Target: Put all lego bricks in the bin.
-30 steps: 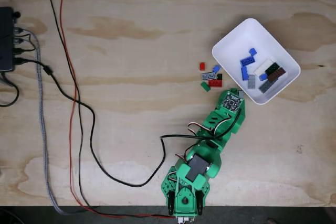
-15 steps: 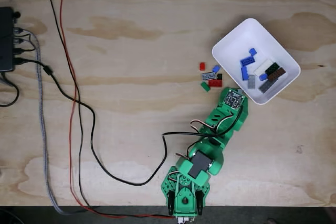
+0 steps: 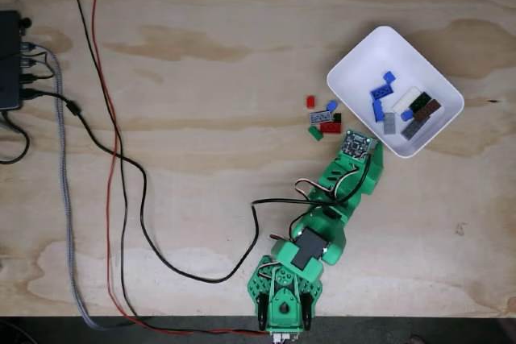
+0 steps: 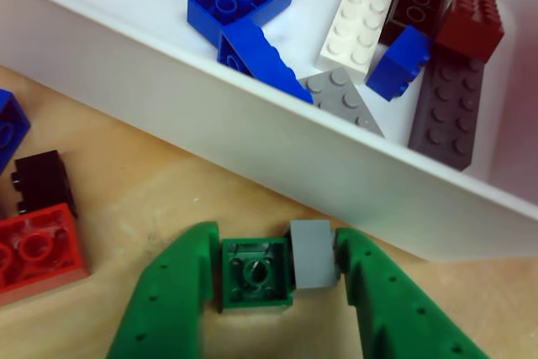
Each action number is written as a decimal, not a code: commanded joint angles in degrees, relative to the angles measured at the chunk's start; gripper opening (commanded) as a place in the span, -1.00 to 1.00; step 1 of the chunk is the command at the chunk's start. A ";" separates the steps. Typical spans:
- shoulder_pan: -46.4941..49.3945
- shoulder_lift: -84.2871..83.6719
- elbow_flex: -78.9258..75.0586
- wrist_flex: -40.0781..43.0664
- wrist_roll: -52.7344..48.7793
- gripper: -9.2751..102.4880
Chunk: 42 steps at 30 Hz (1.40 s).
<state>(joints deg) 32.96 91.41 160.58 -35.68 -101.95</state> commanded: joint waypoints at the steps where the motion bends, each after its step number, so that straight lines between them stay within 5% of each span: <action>1: -1.23 5.54 0.79 1.58 -0.09 -0.55; 5: -1.93 8.70 3.16 0.70 1.23 -0.47; 14: -2.02 9.49 3.34 2.37 1.41 -0.73; 21: -2.02 10.55 4.22 2.02 2.99 -0.71; 30: -7.47 30.67 4.57 1.14 23.64 -0.83; 37: -10.20 42.89 -5.89 21.80 32.87 -0.76; 42: -4.75 32.17 -21.97 35.16 33.57 -0.75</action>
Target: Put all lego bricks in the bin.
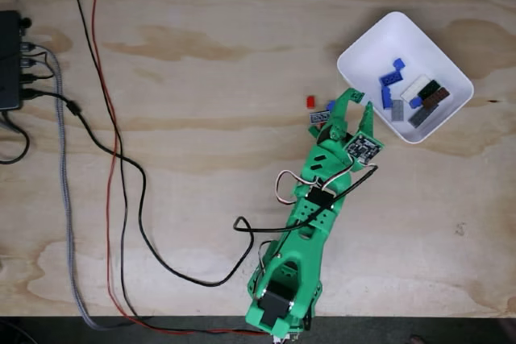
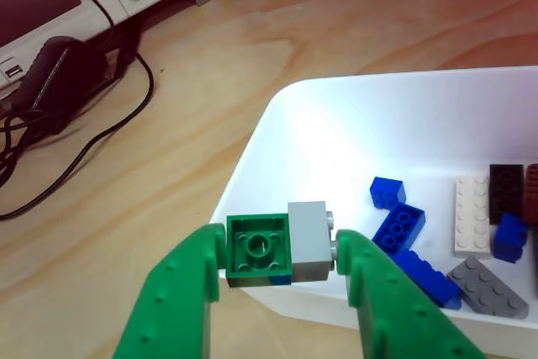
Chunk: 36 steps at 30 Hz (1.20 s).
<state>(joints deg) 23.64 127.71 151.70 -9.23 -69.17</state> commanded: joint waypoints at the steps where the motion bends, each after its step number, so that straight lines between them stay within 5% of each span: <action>1: 7.12 -8.17 -15.03 8.35 -1.67 -0.73; 8: 14.24 -25.22 -19.69 -0.97 -7.47 -0.37; 14: 13.97 -22.06 -24.52 6.42 -1.23 -0.16; 16: 11.87 -15.91 -25.05 13.97 3.08 -0.15; 21: -4.22 1.76 -23.38 49.48 7.73 -0.25; 24: -11.78 -1.85 -20.30 58.89 8.88 -0.28; 30: -12.39 -21.18 -25.14 57.92 6.94 -0.30; 36: -5.71 -26.63 -22.41 41.84 1.41 -0.30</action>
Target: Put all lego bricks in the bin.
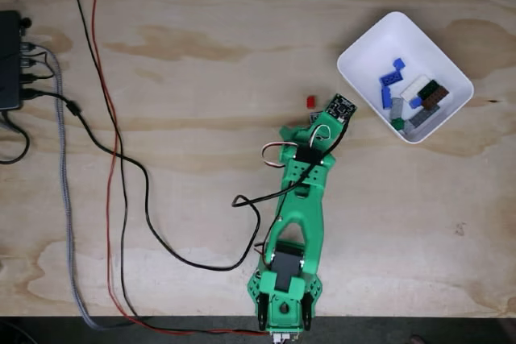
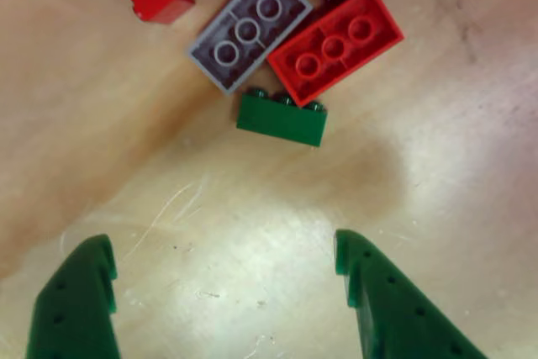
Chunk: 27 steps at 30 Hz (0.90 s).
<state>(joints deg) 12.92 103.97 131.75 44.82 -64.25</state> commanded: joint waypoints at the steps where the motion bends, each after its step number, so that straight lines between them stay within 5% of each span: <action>1: 5.36 -3.43 -1.67 -14.85 -4.48 -0.30; 8: 7.12 -0.62 11.16 -39.90 -19.60 -0.29; 12: 5.89 0.88 18.19 -47.20 -22.68 -0.30; 27: 9.49 0.79 23.64 -56.51 -31.82 -0.38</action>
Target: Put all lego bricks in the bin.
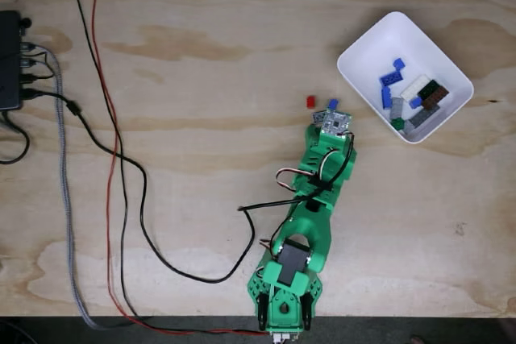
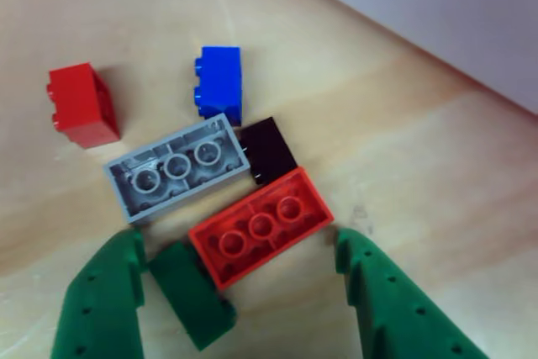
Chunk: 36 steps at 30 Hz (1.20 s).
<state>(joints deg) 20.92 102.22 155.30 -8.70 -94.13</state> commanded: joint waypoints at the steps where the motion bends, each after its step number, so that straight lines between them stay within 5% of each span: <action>1: 1.85 2.46 0.35 -3.60 -2.37 -0.40; 10: 2.55 2.46 0.79 -3.96 -3.25 -0.66; 18: 3.25 3.69 1.32 -6.33 -1.58 -0.53; 23: 4.83 3.25 -0.44 -5.89 -1.32 -0.82; 27: 5.36 7.03 -0.35 -3.52 1.32 -0.83; 30: 5.27 16.70 -1.23 2.02 6.59 -0.83; 36: 4.83 34.80 -20.57 26.89 14.85 -0.84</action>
<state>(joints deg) 25.66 122.78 150.82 2.46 -84.11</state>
